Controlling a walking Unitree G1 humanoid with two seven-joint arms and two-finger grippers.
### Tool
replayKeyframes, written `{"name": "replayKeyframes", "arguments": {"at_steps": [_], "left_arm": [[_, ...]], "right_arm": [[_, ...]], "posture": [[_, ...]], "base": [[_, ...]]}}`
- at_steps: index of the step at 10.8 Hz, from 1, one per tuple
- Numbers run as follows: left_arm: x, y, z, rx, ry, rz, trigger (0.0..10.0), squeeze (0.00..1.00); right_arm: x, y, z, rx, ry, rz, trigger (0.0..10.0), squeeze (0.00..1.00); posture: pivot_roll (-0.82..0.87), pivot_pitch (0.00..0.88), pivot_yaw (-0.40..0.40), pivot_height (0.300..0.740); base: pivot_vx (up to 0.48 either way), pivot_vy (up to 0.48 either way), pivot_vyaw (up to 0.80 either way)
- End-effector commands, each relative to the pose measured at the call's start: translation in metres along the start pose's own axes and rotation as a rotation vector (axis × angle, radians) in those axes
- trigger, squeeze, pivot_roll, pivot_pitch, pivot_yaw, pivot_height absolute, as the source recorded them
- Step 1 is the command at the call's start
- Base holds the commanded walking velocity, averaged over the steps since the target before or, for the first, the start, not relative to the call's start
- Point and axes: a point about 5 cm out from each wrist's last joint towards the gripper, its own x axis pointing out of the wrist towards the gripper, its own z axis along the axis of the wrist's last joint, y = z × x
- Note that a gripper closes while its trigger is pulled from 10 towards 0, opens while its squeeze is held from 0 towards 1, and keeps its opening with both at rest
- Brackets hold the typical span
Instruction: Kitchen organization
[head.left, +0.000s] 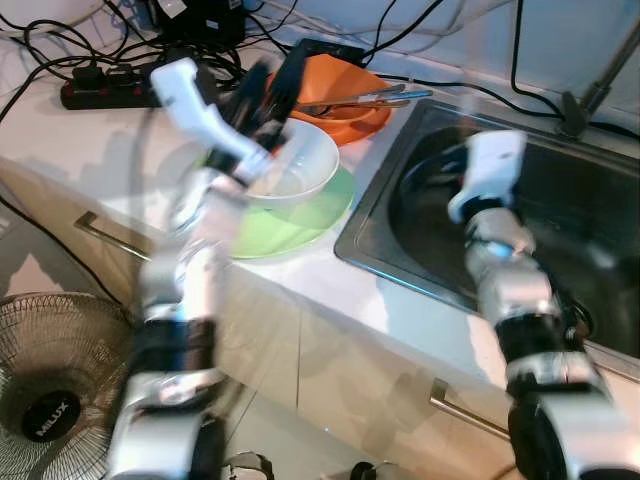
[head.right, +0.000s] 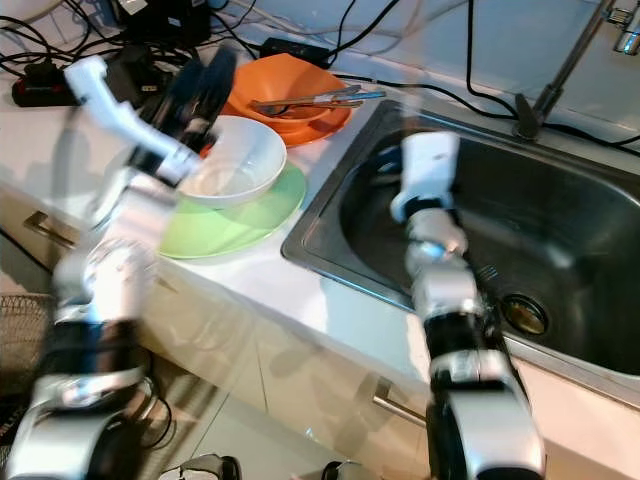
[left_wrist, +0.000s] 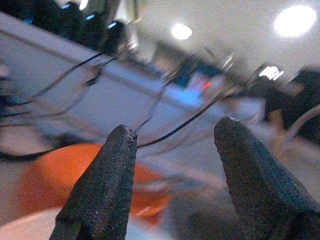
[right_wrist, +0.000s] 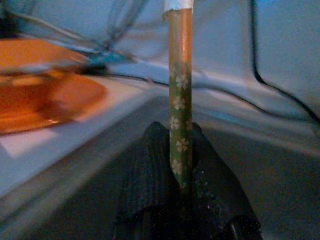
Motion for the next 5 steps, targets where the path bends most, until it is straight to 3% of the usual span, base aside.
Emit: {"name": "replayKeyframes", "arguments": {"at_steps": [1, 5], "left_arm": [[-0.004, 0.003, 0.000, 0.060, 0.014, 0.016, 10.0, 0.00], [-0.033, 0.050, 0.013, 0.243, 0.049, 0.190, 10.0, 0.00]], "right_arm": [[-0.001, -0.011, -0.013, 0.025, 0.082, -0.060, 10.0, 0.00], [-0.009, -0.026, -0.046, 0.019, 0.231, -0.137, 10.0, 0.00]], "posture": [[0.13, 0.086, -0.032, 0.740], [0.14, 0.072, -0.032, 0.740]], "base": [[0.000, 0.000, 0.00], [0.000, 0.000, 0.00]]}}
